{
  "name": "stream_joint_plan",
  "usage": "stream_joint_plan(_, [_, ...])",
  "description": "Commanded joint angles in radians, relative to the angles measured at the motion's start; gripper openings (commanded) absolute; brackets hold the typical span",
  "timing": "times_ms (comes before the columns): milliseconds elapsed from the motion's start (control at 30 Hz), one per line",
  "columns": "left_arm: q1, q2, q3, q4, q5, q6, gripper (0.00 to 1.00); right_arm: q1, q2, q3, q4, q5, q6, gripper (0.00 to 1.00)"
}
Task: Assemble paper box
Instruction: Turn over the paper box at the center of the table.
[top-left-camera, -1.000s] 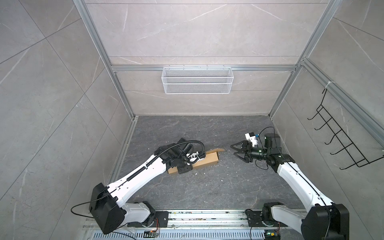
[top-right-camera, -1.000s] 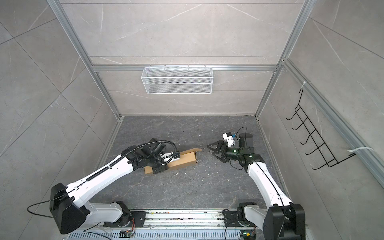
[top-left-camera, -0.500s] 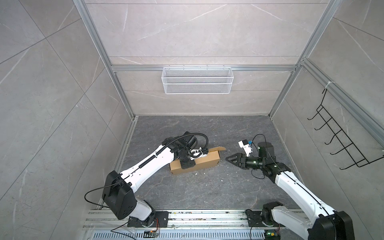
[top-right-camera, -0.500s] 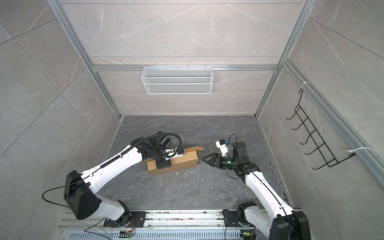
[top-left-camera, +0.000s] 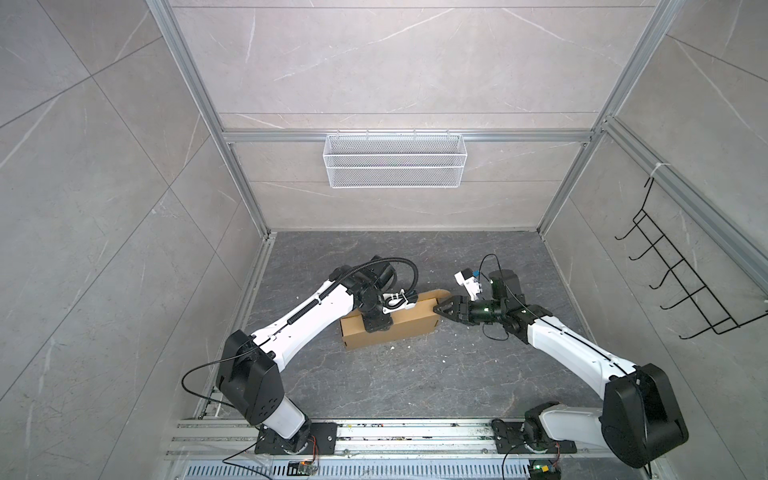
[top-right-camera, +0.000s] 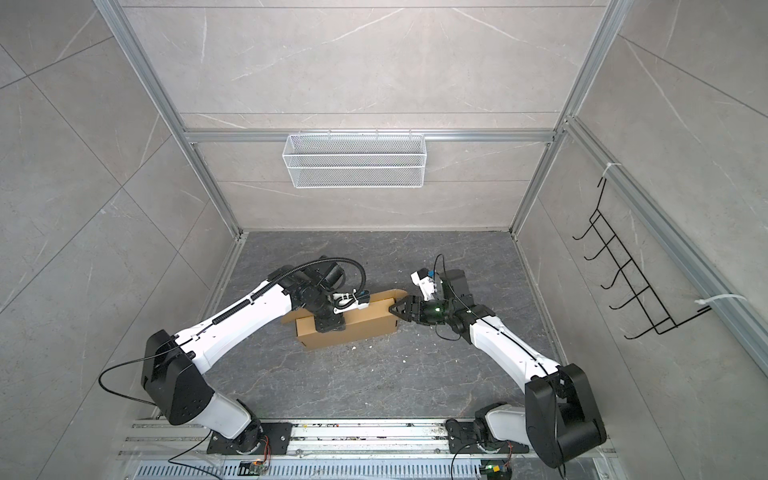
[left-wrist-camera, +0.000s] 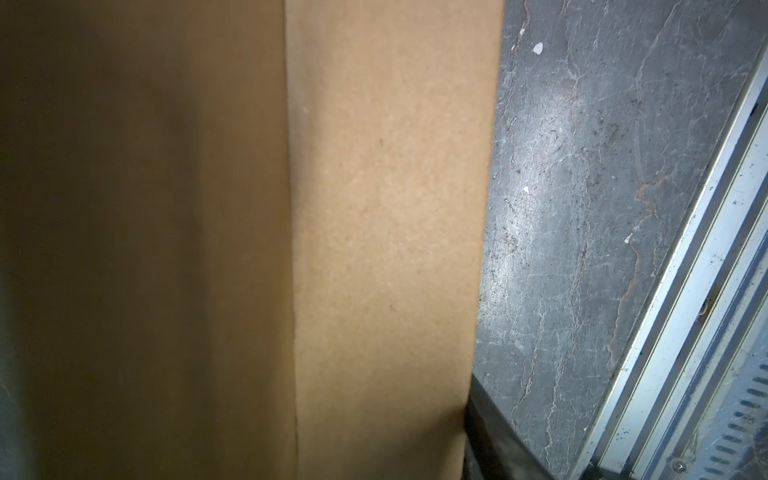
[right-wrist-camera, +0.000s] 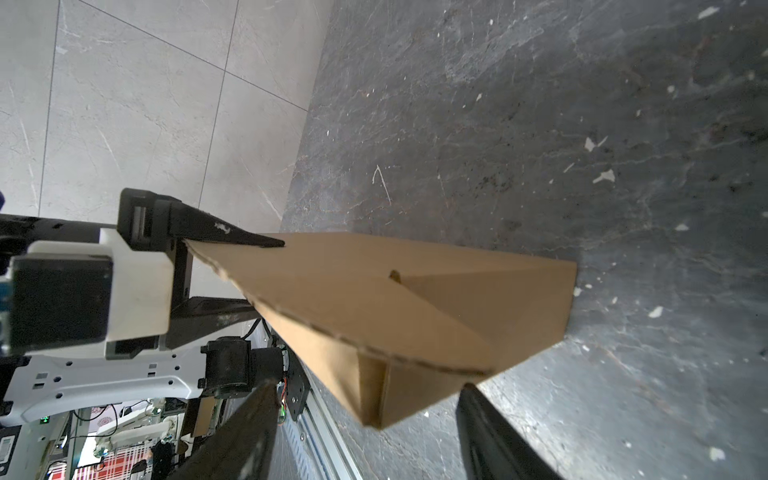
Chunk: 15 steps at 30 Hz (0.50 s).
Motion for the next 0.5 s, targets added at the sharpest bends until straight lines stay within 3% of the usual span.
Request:
stream_joint_plan(0, [-0.001,0.053,-0.008,0.004,0.079,0.01,0.35,0.005,0.034,0.042,0.039,0.01,0.013,0.68])
stream_joint_plan(200, [0.0,0.062,-0.005,0.002,0.081,0.008,0.34,0.006,0.064,0.039,0.051,0.012,0.025,0.61])
stream_joint_plan(367, [0.0,0.068,-0.005,0.005,0.081,0.009,0.33,0.006,0.1,0.002,0.096,0.014,0.047,0.41])
stream_joint_plan(467, [0.0,0.07,-0.006,0.005,0.082,0.009,0.32,0.005,0.118,-0.007,0.105,0.016,0.058,0.37])
